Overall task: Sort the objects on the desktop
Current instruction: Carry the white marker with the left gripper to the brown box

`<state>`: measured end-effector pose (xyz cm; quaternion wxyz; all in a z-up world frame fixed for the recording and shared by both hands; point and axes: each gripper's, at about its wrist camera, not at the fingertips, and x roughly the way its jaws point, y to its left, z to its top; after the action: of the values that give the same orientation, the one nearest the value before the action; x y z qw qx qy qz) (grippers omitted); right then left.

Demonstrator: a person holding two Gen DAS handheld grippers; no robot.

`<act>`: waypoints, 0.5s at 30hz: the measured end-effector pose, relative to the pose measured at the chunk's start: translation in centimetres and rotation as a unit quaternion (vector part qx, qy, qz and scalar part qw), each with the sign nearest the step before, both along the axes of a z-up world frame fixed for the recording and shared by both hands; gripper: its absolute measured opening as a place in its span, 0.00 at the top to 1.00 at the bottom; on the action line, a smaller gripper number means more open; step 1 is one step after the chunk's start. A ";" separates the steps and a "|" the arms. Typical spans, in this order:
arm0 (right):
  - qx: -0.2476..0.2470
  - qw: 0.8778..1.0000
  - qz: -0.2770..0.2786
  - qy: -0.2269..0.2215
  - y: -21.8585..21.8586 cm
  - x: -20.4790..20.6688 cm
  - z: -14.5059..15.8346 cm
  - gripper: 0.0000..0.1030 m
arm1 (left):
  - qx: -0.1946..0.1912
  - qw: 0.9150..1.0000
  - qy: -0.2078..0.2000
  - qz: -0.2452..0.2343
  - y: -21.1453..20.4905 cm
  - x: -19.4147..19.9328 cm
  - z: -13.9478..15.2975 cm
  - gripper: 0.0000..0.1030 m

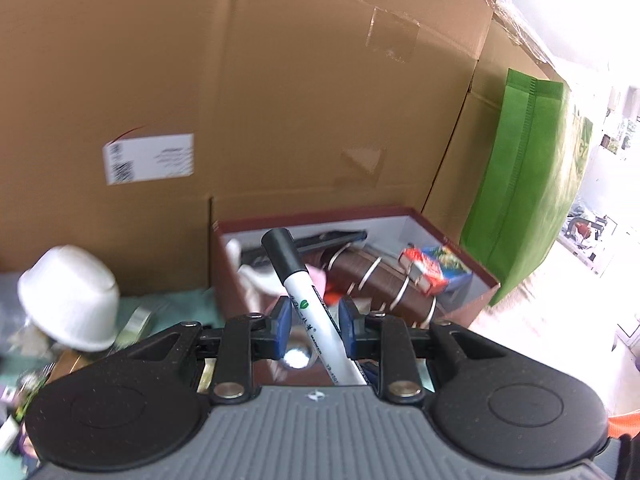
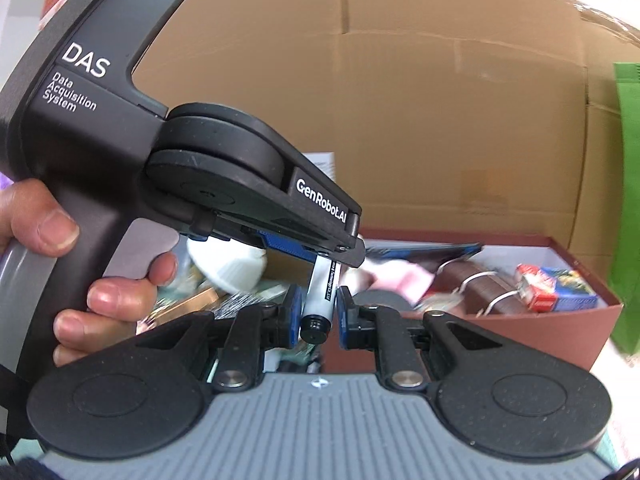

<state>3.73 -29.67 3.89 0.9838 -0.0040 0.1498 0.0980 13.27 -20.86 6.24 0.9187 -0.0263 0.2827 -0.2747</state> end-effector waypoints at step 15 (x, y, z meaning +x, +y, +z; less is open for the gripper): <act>0.035 0.999 -0.005 0.018 -2.6 8.3 -2.0 0.84 | 0.034 0.999 0.036 0.014 -3.1 8.0 -1.2 0.76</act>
<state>12.06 -32.28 1.94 0.9810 0.0330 0.1641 0.0983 21.27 -23.92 5.04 0.9119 -0.0093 0.3246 -0.2509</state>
